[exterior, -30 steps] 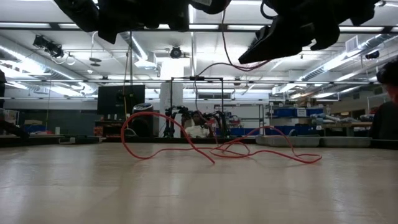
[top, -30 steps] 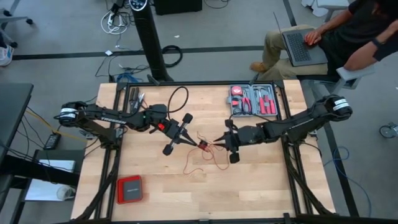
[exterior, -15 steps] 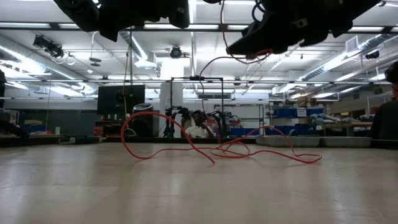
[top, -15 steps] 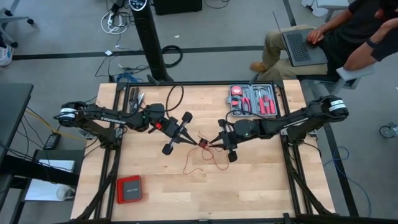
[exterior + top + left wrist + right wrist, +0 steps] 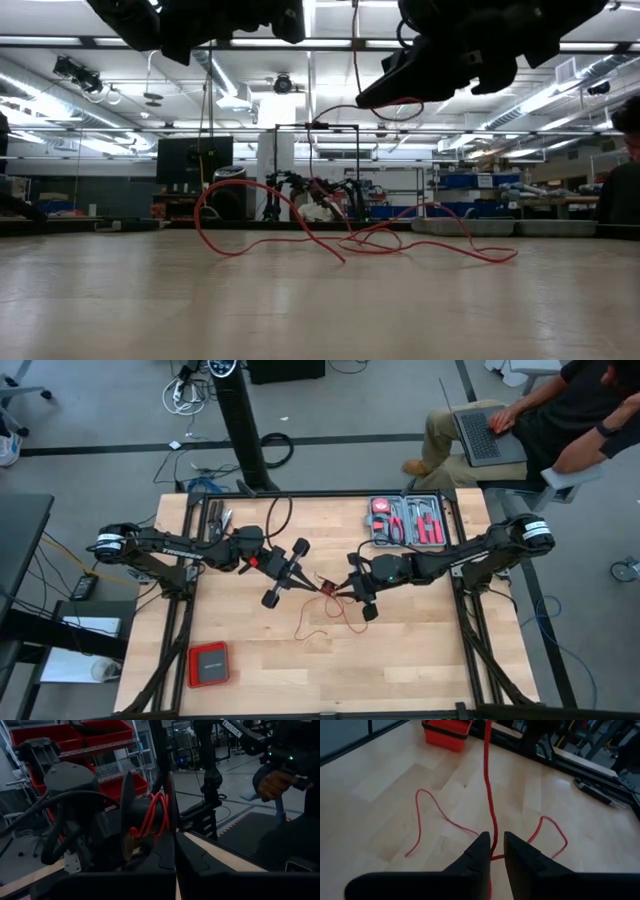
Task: Coil cords
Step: Coil the red cable wire onto the black spool
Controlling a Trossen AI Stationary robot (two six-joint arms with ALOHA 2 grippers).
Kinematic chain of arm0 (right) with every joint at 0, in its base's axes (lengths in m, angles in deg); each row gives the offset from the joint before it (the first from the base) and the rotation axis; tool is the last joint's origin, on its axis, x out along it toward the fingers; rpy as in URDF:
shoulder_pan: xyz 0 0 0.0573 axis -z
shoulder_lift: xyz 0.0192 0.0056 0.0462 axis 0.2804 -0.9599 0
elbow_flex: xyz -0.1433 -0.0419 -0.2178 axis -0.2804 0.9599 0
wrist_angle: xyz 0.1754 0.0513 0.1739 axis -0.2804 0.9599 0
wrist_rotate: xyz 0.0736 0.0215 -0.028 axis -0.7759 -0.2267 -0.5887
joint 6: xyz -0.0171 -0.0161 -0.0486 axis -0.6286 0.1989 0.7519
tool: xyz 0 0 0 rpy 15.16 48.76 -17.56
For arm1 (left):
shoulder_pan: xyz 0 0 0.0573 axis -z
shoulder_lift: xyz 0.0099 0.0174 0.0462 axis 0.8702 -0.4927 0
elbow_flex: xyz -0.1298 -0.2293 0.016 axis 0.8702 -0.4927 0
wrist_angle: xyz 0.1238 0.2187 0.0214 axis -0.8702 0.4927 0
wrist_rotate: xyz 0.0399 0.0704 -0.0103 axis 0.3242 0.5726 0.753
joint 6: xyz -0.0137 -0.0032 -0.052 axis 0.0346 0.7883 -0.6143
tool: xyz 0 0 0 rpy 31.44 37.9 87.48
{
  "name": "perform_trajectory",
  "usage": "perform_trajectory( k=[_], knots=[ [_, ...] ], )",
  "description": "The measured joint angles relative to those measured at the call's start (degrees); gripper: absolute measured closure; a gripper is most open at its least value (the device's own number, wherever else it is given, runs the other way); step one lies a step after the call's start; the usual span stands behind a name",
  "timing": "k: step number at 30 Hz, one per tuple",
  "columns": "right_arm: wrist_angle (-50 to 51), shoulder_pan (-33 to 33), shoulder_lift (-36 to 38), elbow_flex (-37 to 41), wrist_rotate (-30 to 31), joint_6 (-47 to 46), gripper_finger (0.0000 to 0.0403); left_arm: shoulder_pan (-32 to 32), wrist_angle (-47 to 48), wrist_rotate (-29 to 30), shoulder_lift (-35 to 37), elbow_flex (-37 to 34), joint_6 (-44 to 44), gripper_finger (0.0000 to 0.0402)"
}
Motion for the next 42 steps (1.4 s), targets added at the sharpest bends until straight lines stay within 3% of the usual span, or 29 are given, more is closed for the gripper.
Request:
perform_trajectory(
  k=[8,13,19,24,29,35,42],
  knots=[
    [-0.6,0.0,-0.6,0.0,1.8,0.1,0.0356,0.0,-3.0,1.0,0.0,0.0,-1.2,0.0402],
    [-2.2,0.0,-1.3,0.0,1.0,0.6,0.0396,0.3,-3.1,1.3,0.0,0.0,-0.9,0.0402],
    [-8.5,0.6,-5.6,-0.7,-2.4,-1.1,0.0400,1.1,-3.0,-7.3,0.0,0.0,1.1,0.0402],
    [-3.5,0.5,-10.0,-7.8,4.9,-4.1,0.0401,1.0,-1.3,-11.9,0.0,0.0,0.8,0.0402],
    [5.6,-1.8,-11.9,-16.3,13.1,1.3,0.0402,1.1,1.9,-14.8,0.0,0.0,0.6,0.0402],
    [7.2,-4.1,-11.3,-21.9,13.4,6.3,0.0402,1.1,2.1,-17.2,0.0,0.0,-1.3,0.0402],
    [5.2,-6.5,-11.3,-23.0,13.4,13.5,0.0403,1.1,2.1,-21.3,0.0,0.0,-2.8,0.0402]
  ],
)
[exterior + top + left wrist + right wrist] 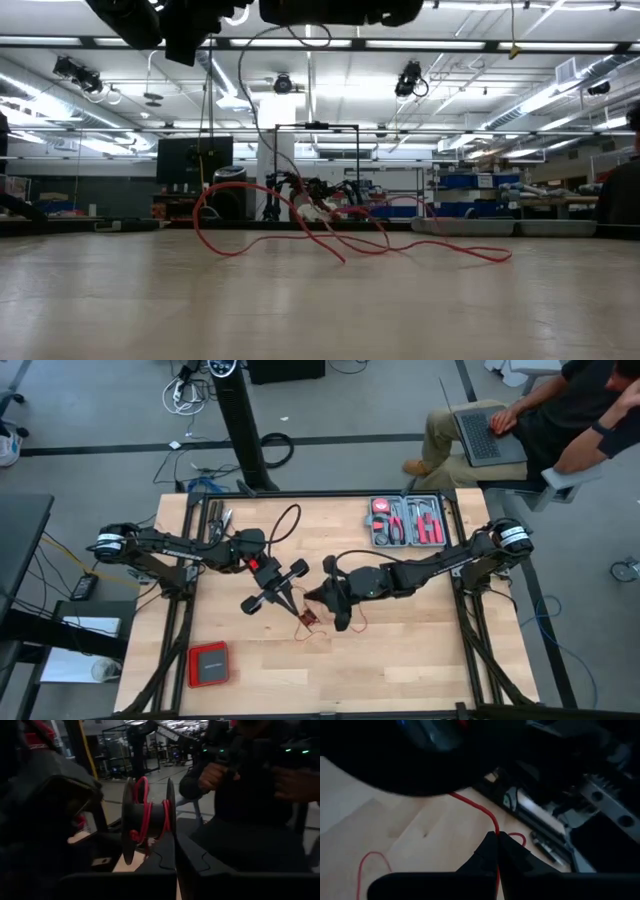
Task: Coil cords
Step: Coil the red cable wire onto the black spool
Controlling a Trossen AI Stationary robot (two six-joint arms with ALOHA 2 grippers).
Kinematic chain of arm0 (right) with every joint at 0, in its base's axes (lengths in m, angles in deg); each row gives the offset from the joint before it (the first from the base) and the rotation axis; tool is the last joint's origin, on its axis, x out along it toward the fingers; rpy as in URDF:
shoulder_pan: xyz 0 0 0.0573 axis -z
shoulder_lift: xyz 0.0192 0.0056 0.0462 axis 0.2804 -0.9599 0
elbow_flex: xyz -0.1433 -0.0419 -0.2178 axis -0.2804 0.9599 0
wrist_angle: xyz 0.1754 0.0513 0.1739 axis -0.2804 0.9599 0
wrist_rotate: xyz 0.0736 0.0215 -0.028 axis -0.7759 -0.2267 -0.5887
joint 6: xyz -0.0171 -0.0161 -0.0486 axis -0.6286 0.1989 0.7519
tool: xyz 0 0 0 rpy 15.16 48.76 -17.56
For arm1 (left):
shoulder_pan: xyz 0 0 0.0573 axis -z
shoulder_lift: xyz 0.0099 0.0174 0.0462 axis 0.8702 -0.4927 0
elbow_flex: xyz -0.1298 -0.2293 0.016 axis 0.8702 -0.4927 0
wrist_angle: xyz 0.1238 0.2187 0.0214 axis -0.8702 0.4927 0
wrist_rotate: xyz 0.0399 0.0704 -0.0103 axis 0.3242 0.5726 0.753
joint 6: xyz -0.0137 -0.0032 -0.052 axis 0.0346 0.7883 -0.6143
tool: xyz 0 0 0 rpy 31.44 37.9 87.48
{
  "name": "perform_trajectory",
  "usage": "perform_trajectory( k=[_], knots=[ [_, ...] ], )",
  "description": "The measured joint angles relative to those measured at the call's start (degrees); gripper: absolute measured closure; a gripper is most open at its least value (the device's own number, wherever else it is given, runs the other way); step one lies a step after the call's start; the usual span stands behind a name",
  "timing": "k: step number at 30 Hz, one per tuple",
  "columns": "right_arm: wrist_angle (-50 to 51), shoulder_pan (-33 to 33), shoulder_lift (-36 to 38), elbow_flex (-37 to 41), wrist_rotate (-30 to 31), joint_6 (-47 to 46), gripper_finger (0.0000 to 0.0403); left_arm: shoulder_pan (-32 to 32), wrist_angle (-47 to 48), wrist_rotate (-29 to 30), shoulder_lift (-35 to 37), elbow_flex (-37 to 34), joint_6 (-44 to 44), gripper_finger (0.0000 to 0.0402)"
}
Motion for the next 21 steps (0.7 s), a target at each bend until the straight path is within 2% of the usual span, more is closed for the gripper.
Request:
perform_trajectory(
  k=[7,14,21],
  knots=[
    [-1.1,-0.1,-1.3,-0.1,-2.3,-0.7,0.0403,0.0,-3.1,-0.2,0.0,0.0,0.3,0.0402],
    [5.2,-0.4,-2.2,0.0,-1.7,-3.8,0.0403,0.0,-5.3,-0.2,0.0,0.0,-0.9,0.0402],
    [9.2,-3.3,-2.3,1.0,-1.3,-9.3,0.0403,0.0,-6.8,-0.1,0.0,0.0,-1.2,0.0402]
  ],
)
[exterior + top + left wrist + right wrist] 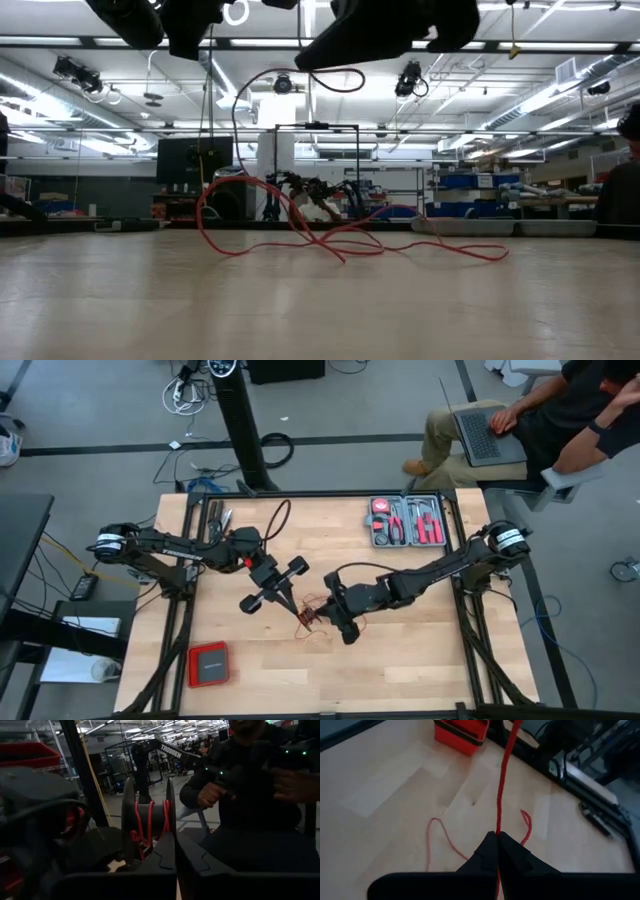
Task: Coil cords
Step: Coil the red cable wire onto the black spool
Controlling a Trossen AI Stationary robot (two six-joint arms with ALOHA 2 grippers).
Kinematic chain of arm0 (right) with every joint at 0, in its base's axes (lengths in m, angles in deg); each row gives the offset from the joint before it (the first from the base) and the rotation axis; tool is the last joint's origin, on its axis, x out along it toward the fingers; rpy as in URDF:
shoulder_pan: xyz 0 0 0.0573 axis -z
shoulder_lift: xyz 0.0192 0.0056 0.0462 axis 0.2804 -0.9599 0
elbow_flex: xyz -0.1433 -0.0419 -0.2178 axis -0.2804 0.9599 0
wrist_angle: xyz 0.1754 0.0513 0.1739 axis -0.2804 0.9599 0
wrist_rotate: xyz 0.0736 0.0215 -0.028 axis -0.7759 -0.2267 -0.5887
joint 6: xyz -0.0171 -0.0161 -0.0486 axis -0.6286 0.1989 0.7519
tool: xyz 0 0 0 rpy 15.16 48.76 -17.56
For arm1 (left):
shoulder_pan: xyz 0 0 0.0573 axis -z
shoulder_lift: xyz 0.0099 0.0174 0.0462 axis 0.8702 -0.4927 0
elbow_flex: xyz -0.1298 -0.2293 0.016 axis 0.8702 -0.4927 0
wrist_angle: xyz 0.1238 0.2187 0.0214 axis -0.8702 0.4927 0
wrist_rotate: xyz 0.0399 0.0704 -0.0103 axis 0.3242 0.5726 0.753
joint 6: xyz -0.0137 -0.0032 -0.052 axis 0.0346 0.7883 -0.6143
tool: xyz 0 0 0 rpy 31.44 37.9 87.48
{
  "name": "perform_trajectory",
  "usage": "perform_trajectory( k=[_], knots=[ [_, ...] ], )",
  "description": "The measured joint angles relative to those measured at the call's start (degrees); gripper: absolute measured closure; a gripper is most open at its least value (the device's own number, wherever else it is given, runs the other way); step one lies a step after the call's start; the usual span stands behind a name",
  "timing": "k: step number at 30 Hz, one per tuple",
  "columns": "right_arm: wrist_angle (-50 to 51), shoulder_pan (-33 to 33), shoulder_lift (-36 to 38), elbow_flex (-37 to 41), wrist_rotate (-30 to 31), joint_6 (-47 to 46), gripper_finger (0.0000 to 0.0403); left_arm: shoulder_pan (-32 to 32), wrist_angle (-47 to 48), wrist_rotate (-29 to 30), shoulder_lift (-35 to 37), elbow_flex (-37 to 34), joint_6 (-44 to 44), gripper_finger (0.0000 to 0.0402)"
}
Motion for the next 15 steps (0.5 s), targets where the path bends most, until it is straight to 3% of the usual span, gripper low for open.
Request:
perform_trajectory(
  k=[15],
  knots=[
    [8.1,-13.2,0.1,-0.6,11.4,-7.3,0.0403,-0.1,0.6,1.8,0.0,0.0,-0.7,0.0402]
  ],
)
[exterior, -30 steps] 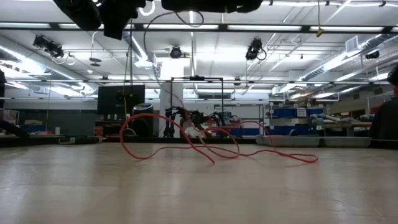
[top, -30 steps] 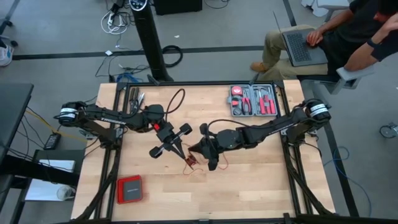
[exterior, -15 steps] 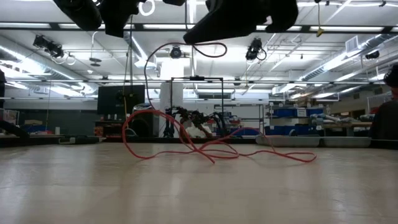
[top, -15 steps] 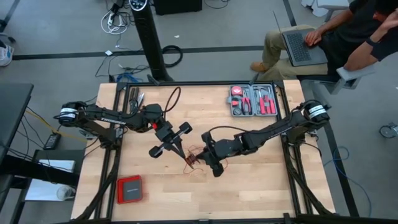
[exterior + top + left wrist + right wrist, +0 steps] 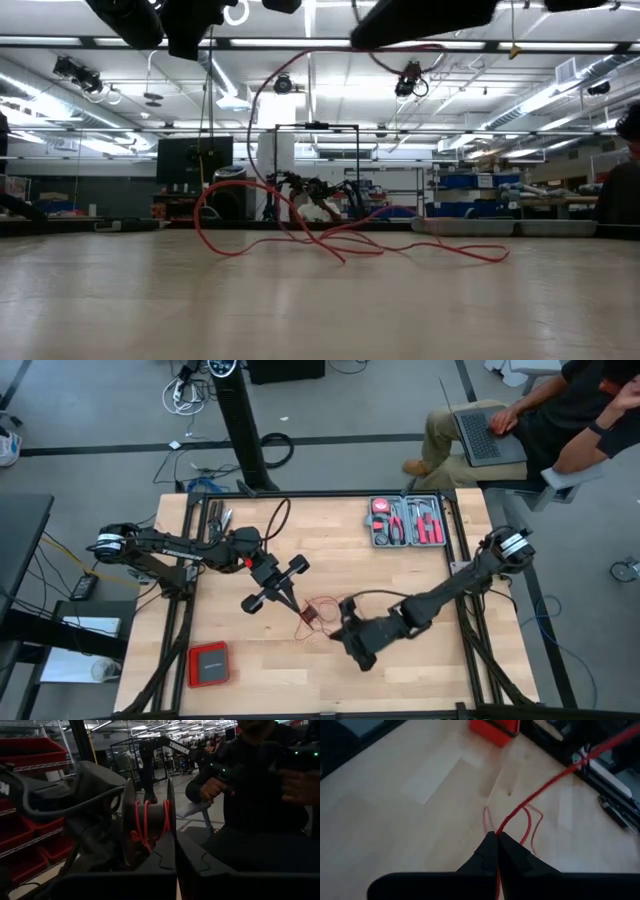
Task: Coil cords
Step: Coil the red cable wire onto the black spool
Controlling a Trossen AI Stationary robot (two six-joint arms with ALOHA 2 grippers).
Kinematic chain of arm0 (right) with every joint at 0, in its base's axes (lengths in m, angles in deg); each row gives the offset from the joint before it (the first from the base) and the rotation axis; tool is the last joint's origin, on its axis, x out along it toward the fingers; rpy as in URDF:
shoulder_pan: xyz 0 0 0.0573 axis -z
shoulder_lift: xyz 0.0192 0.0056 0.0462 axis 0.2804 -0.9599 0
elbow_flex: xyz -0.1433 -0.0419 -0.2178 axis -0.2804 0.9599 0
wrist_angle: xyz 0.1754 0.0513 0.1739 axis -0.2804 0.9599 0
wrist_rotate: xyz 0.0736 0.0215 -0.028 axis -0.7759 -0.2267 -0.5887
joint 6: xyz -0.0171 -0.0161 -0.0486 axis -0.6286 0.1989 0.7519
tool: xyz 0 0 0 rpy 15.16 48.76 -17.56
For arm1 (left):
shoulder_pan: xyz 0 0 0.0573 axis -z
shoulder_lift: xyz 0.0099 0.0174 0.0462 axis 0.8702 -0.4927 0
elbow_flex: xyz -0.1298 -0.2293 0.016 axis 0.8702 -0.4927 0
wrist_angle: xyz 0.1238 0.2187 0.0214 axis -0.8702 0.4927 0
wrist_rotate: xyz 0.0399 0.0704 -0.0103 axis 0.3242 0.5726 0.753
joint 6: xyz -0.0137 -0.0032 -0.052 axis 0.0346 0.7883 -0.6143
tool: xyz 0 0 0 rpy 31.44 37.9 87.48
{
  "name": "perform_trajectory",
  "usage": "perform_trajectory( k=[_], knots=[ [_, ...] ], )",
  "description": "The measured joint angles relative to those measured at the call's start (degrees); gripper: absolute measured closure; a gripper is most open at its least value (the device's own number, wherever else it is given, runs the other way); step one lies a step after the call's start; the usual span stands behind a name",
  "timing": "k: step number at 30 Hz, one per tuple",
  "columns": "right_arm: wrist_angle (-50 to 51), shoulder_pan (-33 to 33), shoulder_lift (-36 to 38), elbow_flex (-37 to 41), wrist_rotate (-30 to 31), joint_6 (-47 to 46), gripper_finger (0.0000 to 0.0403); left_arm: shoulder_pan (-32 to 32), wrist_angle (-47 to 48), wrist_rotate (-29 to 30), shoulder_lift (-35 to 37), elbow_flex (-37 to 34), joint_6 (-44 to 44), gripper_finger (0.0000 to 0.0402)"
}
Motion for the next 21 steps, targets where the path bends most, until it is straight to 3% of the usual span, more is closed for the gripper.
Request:
perform_trajectory(
  k=[6,12,21],
  knots=[
    [7.2,-4.0,0.0,-3.7,5.2,-2.1,0.0403,0.0,0.0,1.3,0.0,0.0,-0.6,0.0402],
    [7.5,-5.9,0.1,-5.9,5.2,-3.2,0.0403,0.0,0.0,3.6,0.0,0.0,-0.6,0.0402],
    [4.4,-0.3,0.1,-2.9,5.0,-1.6,0.0403,0.0,-0.6,5.5,0.0,0.0,2.6,0.0402]
  ],
)
